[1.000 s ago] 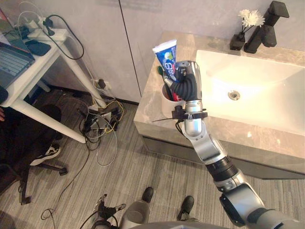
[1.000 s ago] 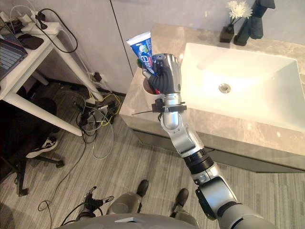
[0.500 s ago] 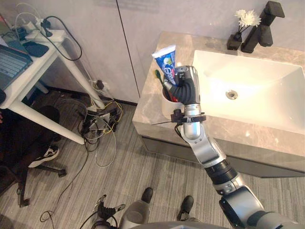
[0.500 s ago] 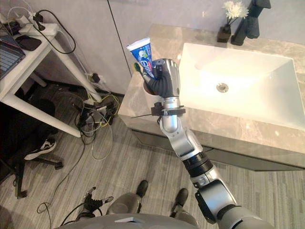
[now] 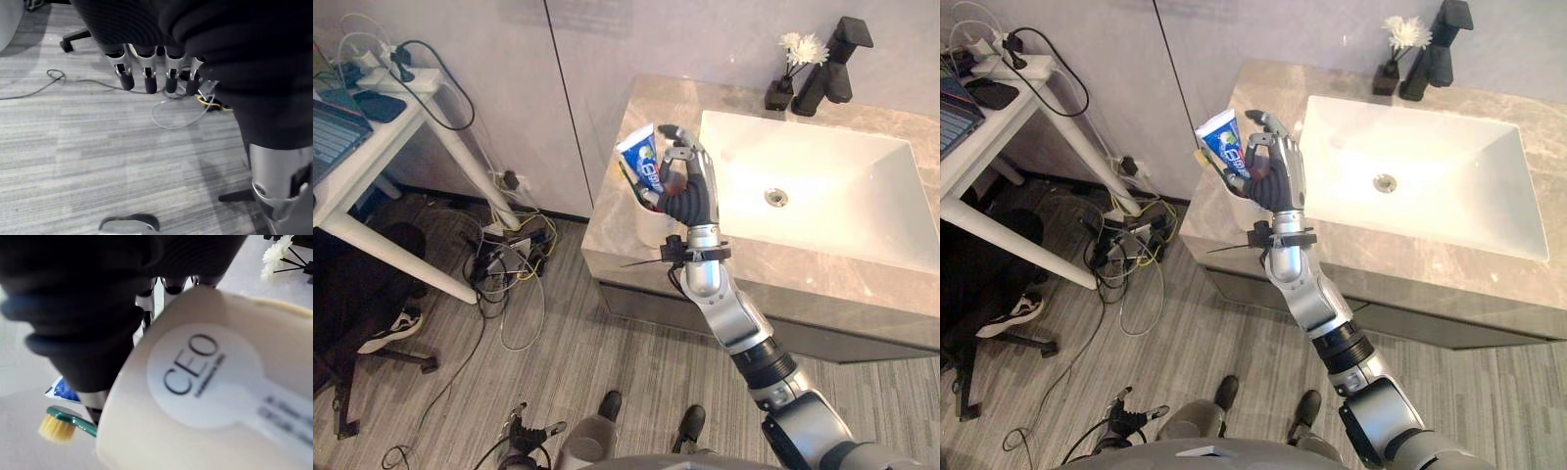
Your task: Organize washtable
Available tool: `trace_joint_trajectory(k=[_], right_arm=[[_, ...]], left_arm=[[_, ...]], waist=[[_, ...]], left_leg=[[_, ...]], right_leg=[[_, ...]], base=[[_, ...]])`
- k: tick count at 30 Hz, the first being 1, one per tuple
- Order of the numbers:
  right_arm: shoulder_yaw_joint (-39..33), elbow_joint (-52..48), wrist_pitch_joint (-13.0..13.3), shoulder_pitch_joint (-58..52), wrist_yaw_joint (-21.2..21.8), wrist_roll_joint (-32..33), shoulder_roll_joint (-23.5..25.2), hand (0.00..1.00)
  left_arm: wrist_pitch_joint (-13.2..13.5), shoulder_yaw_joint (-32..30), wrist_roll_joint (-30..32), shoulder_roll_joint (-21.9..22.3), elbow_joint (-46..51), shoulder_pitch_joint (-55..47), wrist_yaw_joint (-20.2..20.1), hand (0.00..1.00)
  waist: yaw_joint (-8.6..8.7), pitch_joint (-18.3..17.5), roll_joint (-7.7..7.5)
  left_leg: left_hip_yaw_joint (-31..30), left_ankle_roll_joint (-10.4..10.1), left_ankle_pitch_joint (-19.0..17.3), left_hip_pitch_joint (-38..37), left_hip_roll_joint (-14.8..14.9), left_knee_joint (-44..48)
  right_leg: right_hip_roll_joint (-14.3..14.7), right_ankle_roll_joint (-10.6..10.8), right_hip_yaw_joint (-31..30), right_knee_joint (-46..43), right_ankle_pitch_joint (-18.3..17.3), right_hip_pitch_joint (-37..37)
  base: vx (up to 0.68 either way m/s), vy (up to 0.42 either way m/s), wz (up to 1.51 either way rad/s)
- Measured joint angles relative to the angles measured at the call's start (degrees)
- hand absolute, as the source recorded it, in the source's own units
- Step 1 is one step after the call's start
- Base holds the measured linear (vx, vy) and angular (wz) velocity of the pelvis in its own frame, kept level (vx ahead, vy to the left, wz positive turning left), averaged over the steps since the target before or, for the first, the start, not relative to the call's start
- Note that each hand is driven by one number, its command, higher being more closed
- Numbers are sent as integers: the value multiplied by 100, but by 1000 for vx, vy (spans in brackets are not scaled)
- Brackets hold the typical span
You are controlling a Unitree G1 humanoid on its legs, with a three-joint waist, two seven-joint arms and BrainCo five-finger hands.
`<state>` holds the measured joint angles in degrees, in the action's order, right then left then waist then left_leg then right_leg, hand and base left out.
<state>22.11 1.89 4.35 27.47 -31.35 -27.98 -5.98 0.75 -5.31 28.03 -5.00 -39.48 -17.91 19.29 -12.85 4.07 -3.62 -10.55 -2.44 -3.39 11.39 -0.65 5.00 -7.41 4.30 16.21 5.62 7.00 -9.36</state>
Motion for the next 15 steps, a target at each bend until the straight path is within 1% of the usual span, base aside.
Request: trace_joint_trajectory(k=[6, 8, 9, 10, 12, 15], right_arm=[[19, -87, 48, -50, -22, 2, 9, 0], [24, -386, 64, -189, -28, 1, 12, 0], [25, -440, 76, -233, -31, 1, 12, 0], [34, -453, 140, -277, -39, 1, 11, 0], [44, -458, 164, -289, -53, 1, 12, 0], [39, -626, 167, -415, -78, 1, 11, 0]], left_arm=[[-16, -95, 1, 2, -166, 11, 19, 0], [-17, -117, 0, -2, -316, 39, 52, 0], [-25, -145, 0, -1, -351, 39, 55, 0], [-36, -152, 0, 0, -422, 40, 61, 0], [-40, -154, 0, -7, -496, 51, 86, 0], [-46, -153, 2, -21, -549, 68, 106, 0]], waist=[[46, -48, -25], [67, -70, -24], [74, -86, -23], [95, -124, -25], [127, -140, -31], [131, -167, -43]], left_leg=[[42, 0, 0, -35, 0, 8], [44, 0, 0, -35, 2, 12], [44, 0, 0, -37, 2, 12], [48, 0, 0, -38, 2, 12], [57, 0, 0, -57, 6, 12], [86, 0, 0, -70, 9, 11]], right_leg=[[-1, -8, -64, 3, 26, 8], [0, -11, -64, 4, 29, 12], [0, -11, -64, 4, 29, 13], [0, -11, -65, 5, 29, 14], [2, -12, -71, 5, 29, 30], [5, -16, -85, 6, 32, 39]], base=[[-14, 4, -5], [0, 0, 0], [0, 0, 0], [0, 0, 0], [0, 0, 0], [0, 0, 0]])
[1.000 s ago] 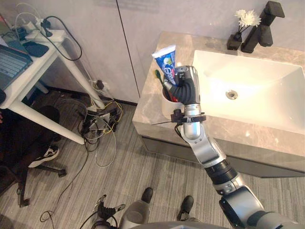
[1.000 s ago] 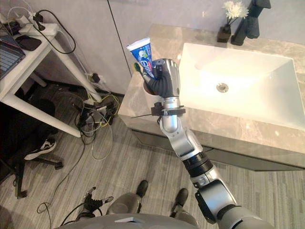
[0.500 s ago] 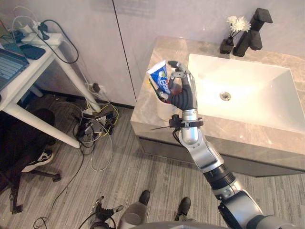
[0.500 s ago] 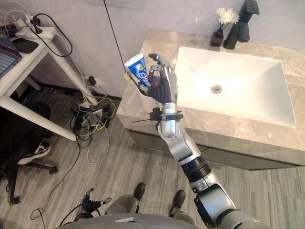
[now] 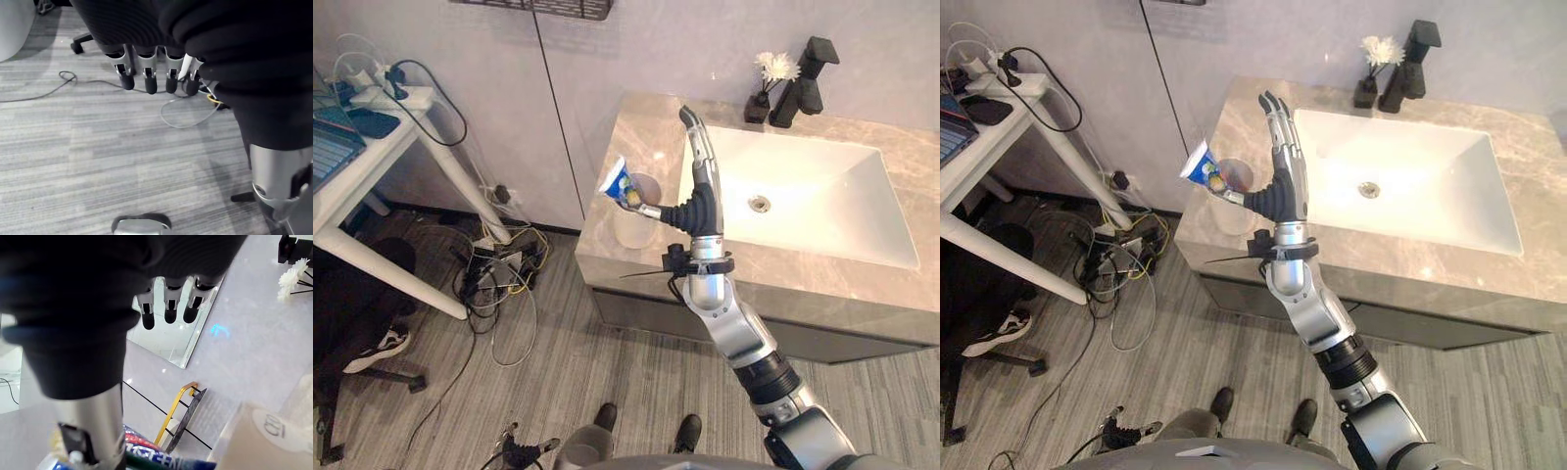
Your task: Organize washtable
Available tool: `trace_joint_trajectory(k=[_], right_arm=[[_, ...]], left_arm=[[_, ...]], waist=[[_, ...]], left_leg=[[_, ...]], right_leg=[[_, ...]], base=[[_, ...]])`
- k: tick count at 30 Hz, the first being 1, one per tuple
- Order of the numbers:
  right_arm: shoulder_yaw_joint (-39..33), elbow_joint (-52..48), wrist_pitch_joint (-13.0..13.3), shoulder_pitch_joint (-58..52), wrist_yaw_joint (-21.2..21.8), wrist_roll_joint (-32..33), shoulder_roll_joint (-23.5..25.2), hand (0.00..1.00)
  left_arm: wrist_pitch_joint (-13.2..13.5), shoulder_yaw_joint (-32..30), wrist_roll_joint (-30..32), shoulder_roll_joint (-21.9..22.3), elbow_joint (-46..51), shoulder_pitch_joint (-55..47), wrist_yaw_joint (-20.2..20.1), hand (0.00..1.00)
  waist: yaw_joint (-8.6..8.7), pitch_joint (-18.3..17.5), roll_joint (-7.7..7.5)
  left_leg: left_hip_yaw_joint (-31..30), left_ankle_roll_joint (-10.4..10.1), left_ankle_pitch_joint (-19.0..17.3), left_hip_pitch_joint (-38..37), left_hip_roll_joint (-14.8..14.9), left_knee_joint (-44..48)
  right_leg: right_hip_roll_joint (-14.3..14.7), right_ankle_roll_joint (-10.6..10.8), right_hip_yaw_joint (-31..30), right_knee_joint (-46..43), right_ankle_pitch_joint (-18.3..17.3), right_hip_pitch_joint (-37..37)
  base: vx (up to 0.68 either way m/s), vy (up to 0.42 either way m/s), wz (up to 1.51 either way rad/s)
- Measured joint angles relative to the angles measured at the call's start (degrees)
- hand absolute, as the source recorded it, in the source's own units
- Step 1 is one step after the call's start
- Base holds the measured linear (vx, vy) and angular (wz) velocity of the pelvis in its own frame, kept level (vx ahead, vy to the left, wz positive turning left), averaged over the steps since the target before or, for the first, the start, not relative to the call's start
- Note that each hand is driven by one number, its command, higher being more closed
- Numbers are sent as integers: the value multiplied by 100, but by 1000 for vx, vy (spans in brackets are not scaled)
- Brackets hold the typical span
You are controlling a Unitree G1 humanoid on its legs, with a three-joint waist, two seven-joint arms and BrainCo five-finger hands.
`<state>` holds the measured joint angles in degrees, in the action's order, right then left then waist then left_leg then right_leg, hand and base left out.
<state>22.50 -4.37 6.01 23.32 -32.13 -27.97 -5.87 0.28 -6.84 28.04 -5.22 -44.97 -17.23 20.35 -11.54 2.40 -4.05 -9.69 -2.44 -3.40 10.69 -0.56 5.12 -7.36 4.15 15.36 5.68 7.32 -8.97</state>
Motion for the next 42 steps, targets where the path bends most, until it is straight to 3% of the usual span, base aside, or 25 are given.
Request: trace_joint_trajectory(k=[8, 13, 17, 20, 25, 29, 34, 37, 42], right_arm=[[-23, -555, 115, -273, -163, -5, -35, 0], [-71, -979, 156, -320, -196, -10, -39, 0], [-435, -1150, 149, -526, -281, -10, -97, 0], [-819, -1605, 150, -865, -366, -17, -246, 0], [-2497, -2175, 79, -2235, -472, -37, -281, 0], [-3392, -2154, -55, -3238, -560, -41, -149, 0], [-3842, -948, -321, -4255, -438, -43, 378, 0], [-3853, 237, -544, -4706, -211, -10, 886, 0], [-3617, 1793, -547, -4968, 90, 425, 1045, 0]], left_arm=[[-8, 2, 52, -36, -272, 100, -9, 0], [-6, 4, 59, -59, -354, 121, -17, 0], [-3, 36, 60, -111, -433, 176, -91, 0], [-3, 75, 57, -142, -455, 174, -125, 0], [-8, -8, 49, -150, -698, 177, -135, 0], [-10, -76, 53, -142, -842, 167, -224, 0], [-4, -250, 49, -93, -901, 183, -350, 0], [-4, -273, 24, 29, -876, 208, -363, 0], [3, -200, -68, 109, -739, 183, -362, 0]], waist=[[31, -38, -1], [159, -48, -5], [179, -67, -15], [240, -73, -22], [368, -256, -59], [591, -341, -15], [735, -400, 34], [790, -466, 156], [776, -498, 243]], left_leg=[[96, 1, -2, -142, 9, -27], [172, 1, -2, -183, 14, -31], [300, 8, -10, -244, 29, -38], [367, 9, -11, -284, 32, -48], [640, 33, -90, -337, 54, -28], [789, 37, -191, -339, 71, 53], [1057, 20, -307, -374, 124, 125], [1127, 42, -334, -414, 136, 122], [1208, 36, -398, -581, 191, 75]], right_leg=[[2, 0, -75, -3, 4, 78], [7, -1, -176, -1, 16, 79], [14, -3, -267, -2, 25, 76], [20, 0, -342, -4, 35, 77], [47, 10, -597, -25, 70, 1], [70, 21, -753, -21, 49, -41], [125, -3, -980, 1, 30, -95], [129, 0, -1009, 3, 27, -82], [184, -4, -1059, 5, -20, 76]], base=[[-2, 2, -5], [-17, 5, -9], [-14, 3, -15], [-7, 4, -11], [18, 4, -27], [2, 10, -26], [6, -2, -27], [25, 4, -9], [14, -5, -8]])
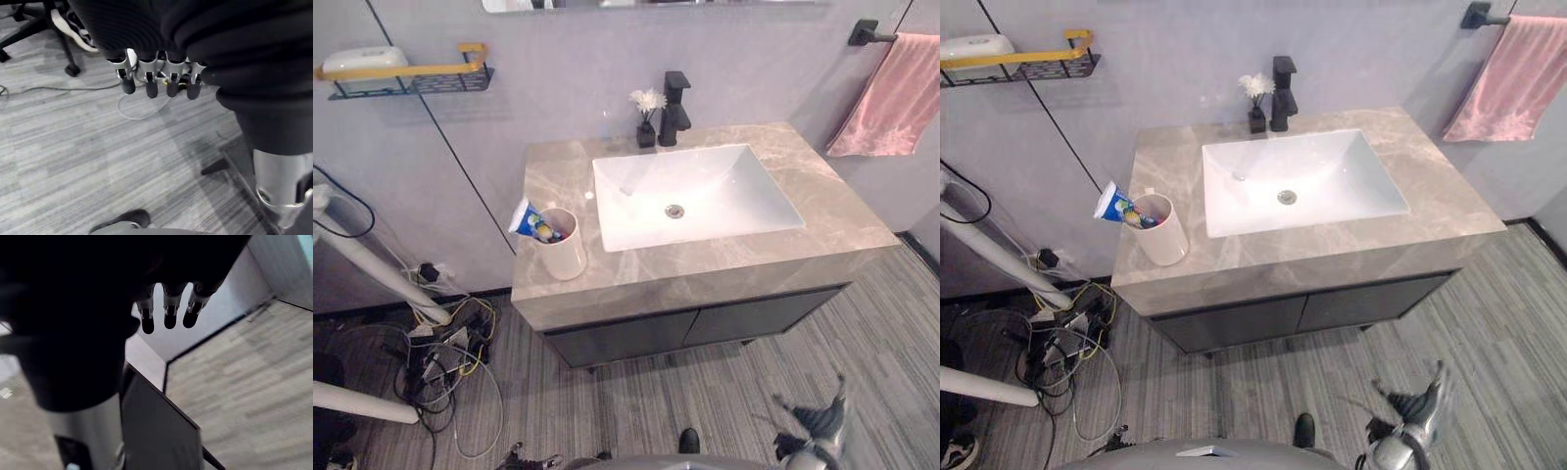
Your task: Organize washtable
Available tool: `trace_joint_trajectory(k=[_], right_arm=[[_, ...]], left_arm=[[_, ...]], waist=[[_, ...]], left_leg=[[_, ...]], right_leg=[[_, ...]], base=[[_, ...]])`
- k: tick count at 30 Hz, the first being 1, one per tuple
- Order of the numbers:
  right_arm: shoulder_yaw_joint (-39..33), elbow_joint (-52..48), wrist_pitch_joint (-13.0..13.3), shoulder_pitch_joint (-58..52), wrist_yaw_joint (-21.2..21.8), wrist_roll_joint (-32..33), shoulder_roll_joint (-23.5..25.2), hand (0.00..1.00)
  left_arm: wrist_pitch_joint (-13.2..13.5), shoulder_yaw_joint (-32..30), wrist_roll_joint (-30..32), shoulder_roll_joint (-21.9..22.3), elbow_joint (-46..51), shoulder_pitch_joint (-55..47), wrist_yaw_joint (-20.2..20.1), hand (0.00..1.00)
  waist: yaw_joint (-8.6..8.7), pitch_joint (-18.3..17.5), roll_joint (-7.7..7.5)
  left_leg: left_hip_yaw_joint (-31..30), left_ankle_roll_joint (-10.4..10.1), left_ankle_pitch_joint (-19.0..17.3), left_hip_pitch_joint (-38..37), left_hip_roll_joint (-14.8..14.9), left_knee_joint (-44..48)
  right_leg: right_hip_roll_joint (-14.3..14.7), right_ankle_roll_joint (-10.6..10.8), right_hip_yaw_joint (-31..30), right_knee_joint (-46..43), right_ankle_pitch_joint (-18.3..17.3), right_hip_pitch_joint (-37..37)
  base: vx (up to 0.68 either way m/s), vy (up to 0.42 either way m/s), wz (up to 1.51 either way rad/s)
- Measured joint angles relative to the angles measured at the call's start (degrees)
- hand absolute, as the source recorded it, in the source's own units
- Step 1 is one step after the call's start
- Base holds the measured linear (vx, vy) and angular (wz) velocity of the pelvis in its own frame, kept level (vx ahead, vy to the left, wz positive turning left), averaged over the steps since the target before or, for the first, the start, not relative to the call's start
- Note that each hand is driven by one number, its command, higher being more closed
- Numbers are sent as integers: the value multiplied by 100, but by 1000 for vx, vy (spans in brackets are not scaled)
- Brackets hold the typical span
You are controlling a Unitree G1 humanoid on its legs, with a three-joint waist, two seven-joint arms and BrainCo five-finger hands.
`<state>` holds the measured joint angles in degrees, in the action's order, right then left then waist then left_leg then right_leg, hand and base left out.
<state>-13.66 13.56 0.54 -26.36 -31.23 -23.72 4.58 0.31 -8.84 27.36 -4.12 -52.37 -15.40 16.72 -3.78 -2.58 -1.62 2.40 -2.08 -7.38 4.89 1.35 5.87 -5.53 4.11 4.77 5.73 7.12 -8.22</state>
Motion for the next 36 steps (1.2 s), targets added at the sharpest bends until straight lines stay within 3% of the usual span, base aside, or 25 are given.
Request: trace_joint_trajectory(k=[3, 8, 11, 18, 24, 28, 31, 36], right_arm=[[-9, 1226, 35, 92, 197, 54, -25, 0], [-498, 3471, 145, 682, 865, 990, -345, 0], [-925, 4528, 139, 997, 1374, 2172, -485, 0], [-868, 4772, 169, 1339, 1934, 2719, -618, 0], [-620, 4789, 268, 1610, 1998, 2982, -631, 0], [-305, 4786, 314, 1708, 2002, 3166, -564, 0], [-160, 4786, 321, 1738, 2005, 3167, -566, 0], [-138, 4788, 325, 1743, 2005, 3167, -568, 0]], left_arm=[[7, 111, -11, -35, 21, 1, -12, 0], [38, 206, -428, -79, -1, 34, -107, 0], [37, 190, -732, -102, -224, 180, -277, 0], [176, -158, -1732, -50, -84, 271, -491, 0], [354, -483, -3633, 199, 352, 408, -513, 0], [569, -732, -4803, 428, 1783, 199, -505, 0], [856, -964, -5387, 614, 2878, 165, -471, 0], [1192, -1180, -5870, 713, 4254, 176, -305, 0]], waist=[[1, -17, -3], [10, -18, -7], [2, -22, -1], [13, -24, -8], [15, 25, -104], [4, 55, -182], [-7, 57, -144], [-20, 21, -117]], left_leg=[[23, -43, -79, -18, 37, -18], [-55, -44, -92, -15, 41, -67], [-312, -12, -64, -38, 33, -110], [-812, 0, 30, -146, -48, -184], [-1185, 57, 216, -122, -202, -327], [-1309, 17, 282, -113, -205, -486], [-1359, 5, 291, -112, -203, -527], [-1414, 21, 377, -121, -187, -527]], right_leg=[[40, -9, -22, 1, -33, 14], [44, -7, 47, 1, -81, 16], [22, 29, 293, 0, -95, 129], [-57, 45, 830, 0, -162, 366], [-185, 88, 1190, 1, -203, 500], [-197, 90, 1336, 1, -227, 526], [-191, 104, 1349, 1, -282, 528], [-179, 85, 1447, -14, -277, 546]], base=[[1, -15, -7], [31, -5, 7], [73, -15, 33], [71, -3, 36], [-30, 27, 36], [-61, 7, 17], [-16, -7, 9], [52, -22, 8]])
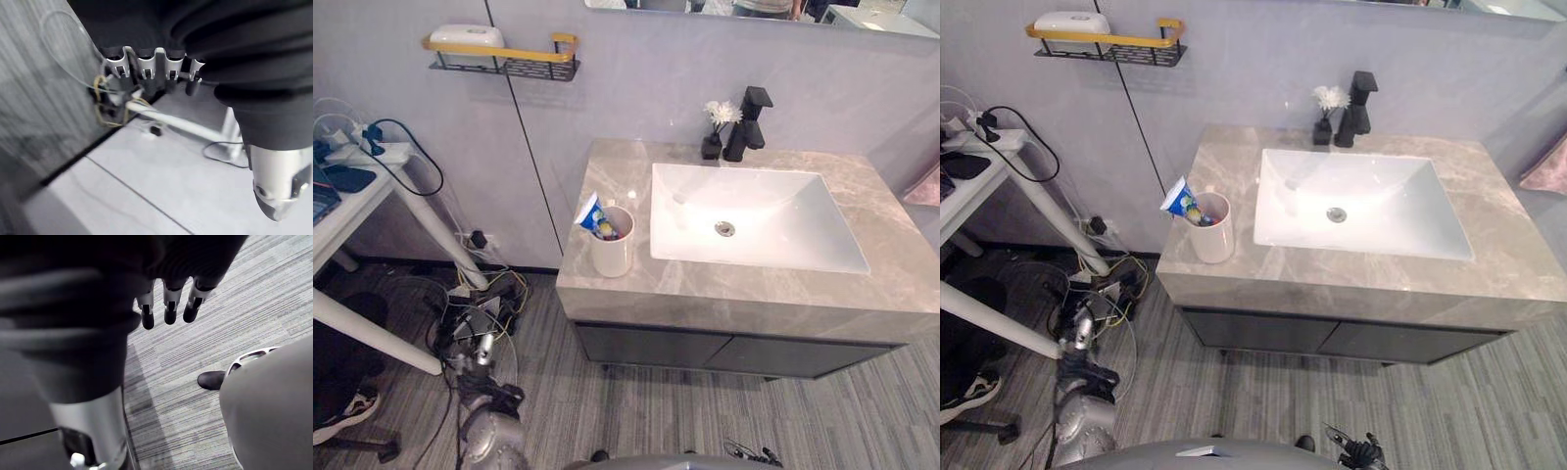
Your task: Organize washtable
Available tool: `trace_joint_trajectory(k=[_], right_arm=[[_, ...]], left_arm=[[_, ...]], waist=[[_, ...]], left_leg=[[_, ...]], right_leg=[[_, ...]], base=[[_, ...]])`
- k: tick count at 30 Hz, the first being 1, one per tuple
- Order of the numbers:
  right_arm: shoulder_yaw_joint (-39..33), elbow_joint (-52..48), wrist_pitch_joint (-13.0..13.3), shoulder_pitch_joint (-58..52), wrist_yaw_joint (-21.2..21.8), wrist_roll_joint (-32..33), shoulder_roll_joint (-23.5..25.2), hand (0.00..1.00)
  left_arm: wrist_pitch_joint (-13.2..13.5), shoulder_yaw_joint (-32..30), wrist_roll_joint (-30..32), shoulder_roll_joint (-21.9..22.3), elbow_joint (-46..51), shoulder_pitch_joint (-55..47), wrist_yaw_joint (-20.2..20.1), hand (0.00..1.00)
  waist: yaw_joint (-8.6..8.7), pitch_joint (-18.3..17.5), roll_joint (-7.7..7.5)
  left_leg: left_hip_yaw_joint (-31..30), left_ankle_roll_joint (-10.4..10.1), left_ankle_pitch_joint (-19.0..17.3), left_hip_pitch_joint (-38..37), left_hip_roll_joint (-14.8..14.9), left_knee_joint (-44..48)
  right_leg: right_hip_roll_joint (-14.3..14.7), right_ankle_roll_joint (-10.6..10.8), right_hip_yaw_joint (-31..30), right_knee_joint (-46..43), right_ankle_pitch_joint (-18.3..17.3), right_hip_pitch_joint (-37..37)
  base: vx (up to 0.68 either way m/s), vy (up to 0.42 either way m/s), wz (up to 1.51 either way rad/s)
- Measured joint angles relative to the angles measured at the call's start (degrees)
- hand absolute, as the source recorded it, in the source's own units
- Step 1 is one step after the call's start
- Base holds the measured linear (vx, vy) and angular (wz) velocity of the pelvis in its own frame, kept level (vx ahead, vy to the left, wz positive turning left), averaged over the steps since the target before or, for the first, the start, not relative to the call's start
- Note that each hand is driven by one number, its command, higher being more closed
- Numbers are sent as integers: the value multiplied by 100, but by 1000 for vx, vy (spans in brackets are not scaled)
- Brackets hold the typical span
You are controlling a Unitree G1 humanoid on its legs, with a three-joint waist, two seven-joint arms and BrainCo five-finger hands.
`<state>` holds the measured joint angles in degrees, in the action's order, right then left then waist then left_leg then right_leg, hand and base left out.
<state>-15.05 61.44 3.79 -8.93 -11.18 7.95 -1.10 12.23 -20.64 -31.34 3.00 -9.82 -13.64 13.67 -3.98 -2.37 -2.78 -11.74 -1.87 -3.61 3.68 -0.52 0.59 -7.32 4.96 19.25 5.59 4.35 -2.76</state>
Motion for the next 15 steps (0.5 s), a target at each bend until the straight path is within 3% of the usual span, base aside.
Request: trace_joint_trajectory(k=[7, 15], right_arm=[[134, 11, 29, -33, 3, 213, 5, 0], [128, -31, 57, -123, 9, 218, 69, 0]], left_arm=[[403, -17, -131, 102, 1934, 59, 203, 0], [640, -164, -126, 97, 3487, -227, 214, 0]], waist=[[-167, 5, 4], [-275, 26, -27]], left_leg=[[-134, -3, -2, 5, -59, 181], [-150, 27, -82, 1, -33, 166]], right_leg=[[-95, 3, 150, -26, -5, 121], [-68, -2, 263, 13, -87, 240]], base=[[19, -2, 12], [-79, 10, 5]])
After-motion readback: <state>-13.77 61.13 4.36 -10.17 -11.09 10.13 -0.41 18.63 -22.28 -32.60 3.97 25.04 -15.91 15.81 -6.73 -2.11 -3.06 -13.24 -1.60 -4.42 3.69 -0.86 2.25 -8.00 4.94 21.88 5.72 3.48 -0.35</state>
